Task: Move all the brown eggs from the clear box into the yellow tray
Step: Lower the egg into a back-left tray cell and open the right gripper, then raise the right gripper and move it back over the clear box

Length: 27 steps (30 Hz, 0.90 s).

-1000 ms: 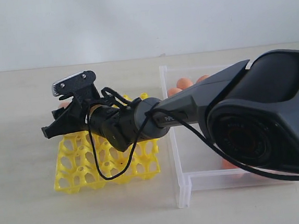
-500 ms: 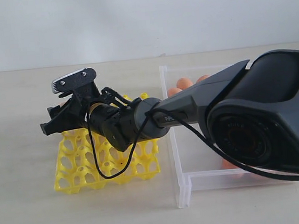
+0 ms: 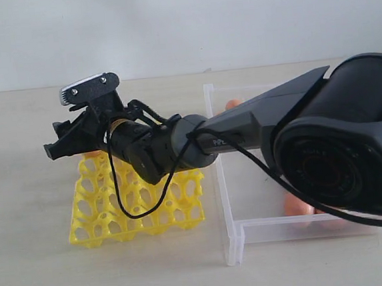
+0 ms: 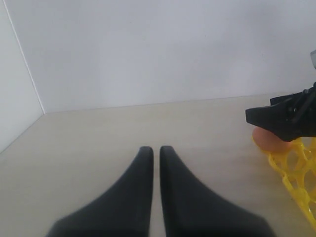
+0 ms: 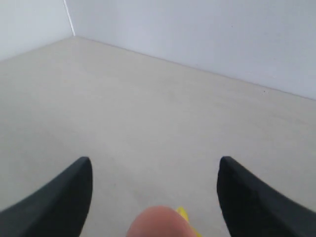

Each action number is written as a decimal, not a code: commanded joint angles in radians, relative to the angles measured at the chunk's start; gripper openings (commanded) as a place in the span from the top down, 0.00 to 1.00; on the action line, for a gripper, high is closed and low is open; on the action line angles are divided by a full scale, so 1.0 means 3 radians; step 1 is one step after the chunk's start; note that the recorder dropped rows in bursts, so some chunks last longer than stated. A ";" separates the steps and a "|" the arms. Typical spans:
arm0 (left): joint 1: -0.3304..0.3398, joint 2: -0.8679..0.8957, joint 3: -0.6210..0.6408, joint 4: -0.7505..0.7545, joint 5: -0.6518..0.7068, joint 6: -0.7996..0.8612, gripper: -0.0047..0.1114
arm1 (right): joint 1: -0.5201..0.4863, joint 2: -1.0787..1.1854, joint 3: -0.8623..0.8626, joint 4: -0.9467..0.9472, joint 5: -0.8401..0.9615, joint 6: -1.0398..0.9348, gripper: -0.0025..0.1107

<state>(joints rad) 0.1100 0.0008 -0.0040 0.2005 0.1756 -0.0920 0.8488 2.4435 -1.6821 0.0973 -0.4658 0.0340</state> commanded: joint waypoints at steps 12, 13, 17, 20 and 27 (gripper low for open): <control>-0.0018 -0.0003 0.0013 -0.0001 -0.0010 -0.0017 0.93 | -0.0007 -0.0590 0.0017 0.0008 0.1636 -0.0648 0.98; -0.0018 -0.0003 0.0013 -0.0001 -0.0010 -0.0017 0.93 | -0.0007 -0.0607 0.0017 0.0008 0.1652 -0.0648 0.98; -0.0018 -0.0003 0.0013 -0.0001 -0.0010 -0.0017 0.93 | -0.0007 -0.0631 0.0017 0.0015 0.1769 -0.0462 0.98; -0.0018 -0.0003 0.0013 -0.0001 -0.0010 -0.0017 0.93 | -0.0007 -0.0585 0.0017 0.0015 0.1906 -0.0388 0.98; -0.0018 -0.0003 0.0013 -0.0001 -0.0010 -0.0017 0.93 | -0.0007 -0.0544 0.0017 0.0008 0.1749 -0.0393 0.98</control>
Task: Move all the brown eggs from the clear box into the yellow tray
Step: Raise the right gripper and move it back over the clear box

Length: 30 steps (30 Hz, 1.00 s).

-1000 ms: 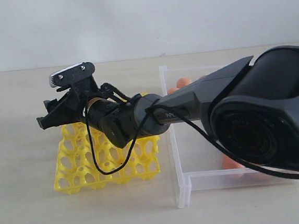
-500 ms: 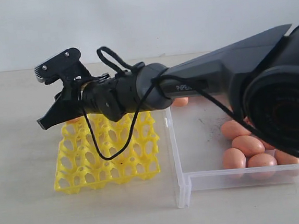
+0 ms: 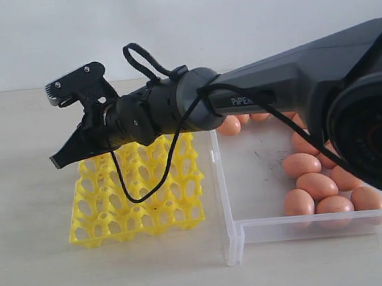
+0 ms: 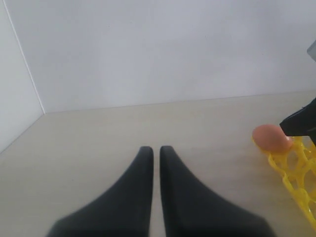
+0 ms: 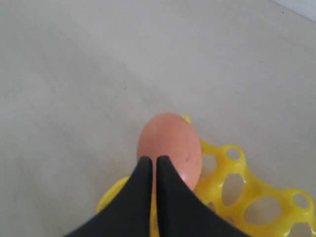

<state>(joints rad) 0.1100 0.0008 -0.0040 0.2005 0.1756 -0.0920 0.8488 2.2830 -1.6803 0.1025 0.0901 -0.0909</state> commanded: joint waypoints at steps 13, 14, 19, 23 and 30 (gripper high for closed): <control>-0.0018 -0.0003 0.0013 -0.0001 -0.0010 -0.0017 0.93 | -0.0007 0.0211 0.0011 0.0005 -0.0264 0.0158 0.98; -0.0018 -0.0003 0.0013 -0.0001 -0.0010 -0.0017 0.93 | -0.0007 0.0213 0.0011 0.0005 -0.0229 0.0167 0.98; -0.0018 -0.0003 0.0013 -0.0001 -0.0010 -0.0017 0.93 | -0.0007 0.0225 0.0011 0.0005 -0.0026 0.0172 0.98; -0.0018 -0.0003 0.0013 -0.0001 -0.0010 -0.0017 0.93 | -0.0007 0.0077 0.0011 -0.0135 0.0119 0.0037 0.98; -0.0018 -0.0003 0.0013 -0.0001 -0.0010 -0.0017 0.93 | -0.0007 -0.0637 0.0087 -0.0283 0.0409 -0.0264 0.98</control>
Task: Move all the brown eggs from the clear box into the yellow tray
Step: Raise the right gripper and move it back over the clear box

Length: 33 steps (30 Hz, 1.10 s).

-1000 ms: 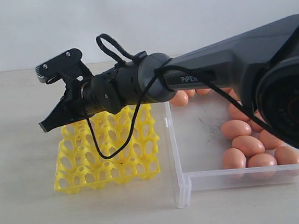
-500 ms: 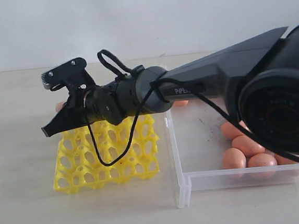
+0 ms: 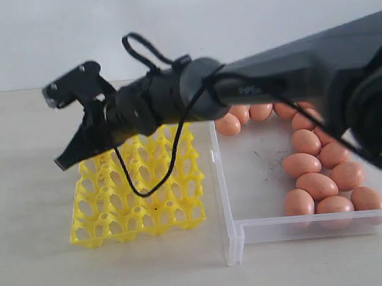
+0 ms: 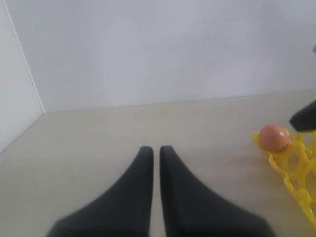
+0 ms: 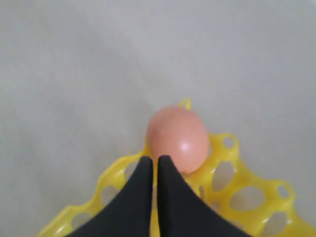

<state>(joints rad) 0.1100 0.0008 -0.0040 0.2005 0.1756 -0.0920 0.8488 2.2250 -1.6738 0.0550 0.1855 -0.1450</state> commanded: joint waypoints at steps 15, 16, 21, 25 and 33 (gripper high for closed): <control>-0.0018 -0.0003 0.0013 -0.0001 -0.0010 -0.0017 0.93 | -0.0209 -0.1471 0.3099 0.0946 -0.4689 -0.0647 0.98; -0.0018 -0.0003 0.0013 -0.0001 -0.0010 -0.0017 0.93 | -0.0217 -0.1519 0.3153 0.1107 -0.4689 -0.0811 0.98; -0.0018 -0.0003 0.0013 -0.0001 -0.0010 -0.0017 0.93 | -0.0388 -0.1562 0.3377 0.1922 -0.4648 -0.1354 0.98; -0.0018 -0.0003 0.0013 -0.0001 -0.0010 -0.0017 0.93 | -0.0910 -0.1730 0.3200 0.2097 -0.2510 -0.1370 0.98; -0.0018 -0.0003 0.0013 -0.0001 -0.0010 -0.0017 0.93 | -0.1978 -0.1694 0.2201 0.1919 0.0620 -0.1331 0.69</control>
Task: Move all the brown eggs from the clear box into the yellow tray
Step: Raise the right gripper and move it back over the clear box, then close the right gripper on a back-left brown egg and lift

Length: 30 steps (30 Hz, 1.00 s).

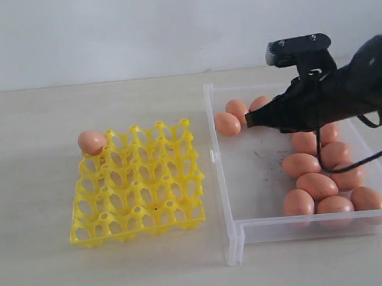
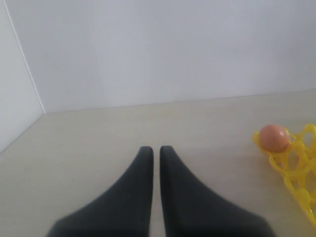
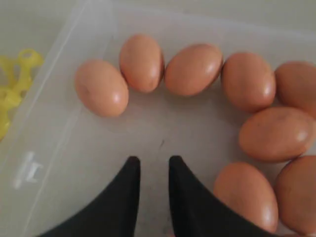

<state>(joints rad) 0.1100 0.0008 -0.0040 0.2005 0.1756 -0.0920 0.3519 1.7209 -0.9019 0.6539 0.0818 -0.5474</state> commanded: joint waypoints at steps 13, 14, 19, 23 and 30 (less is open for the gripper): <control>-0.0013 -0.0003 0.0013 -0.0001 -0.0010 -0.0017 0.93 | -0.0409 0.0403 -0.1159 -0.0071 0.0942 0.0862 0.61; -0.0013 -0.0003 0.0013 -0.0001 -0.0010 -0.0017 0.93 | -0.0409 0.0561 -0.1264 -0.0065 0.0956 0.0930 0.61; -0.0013 -0.0003 0.0013 -0.0001 -0.0010 -0.0017 0.93 | -0.0409 0.0989 -0.1530 -0.0078 0.0912 0.0997 0.45; -0.0013 -0.0003 0.0013 -0.0001 -0.0010 -0.0017 0.93 | -0.0409 0.1189 -0.1702 -0.0101 0.0840 0.1245 0.52; -0.0013 -0.0003 0.0013 -0.0001 -0.0010 -0.0017 0.93 | -0.0409 0.1360 -0.1721 -0.0117 0.0632 0.1458 0.52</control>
<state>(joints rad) 0.1100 0.0008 -0.0040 0.2005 0.1756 -0.0920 0.2378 2.1284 -1.4115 0.6255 0.3069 -0.1175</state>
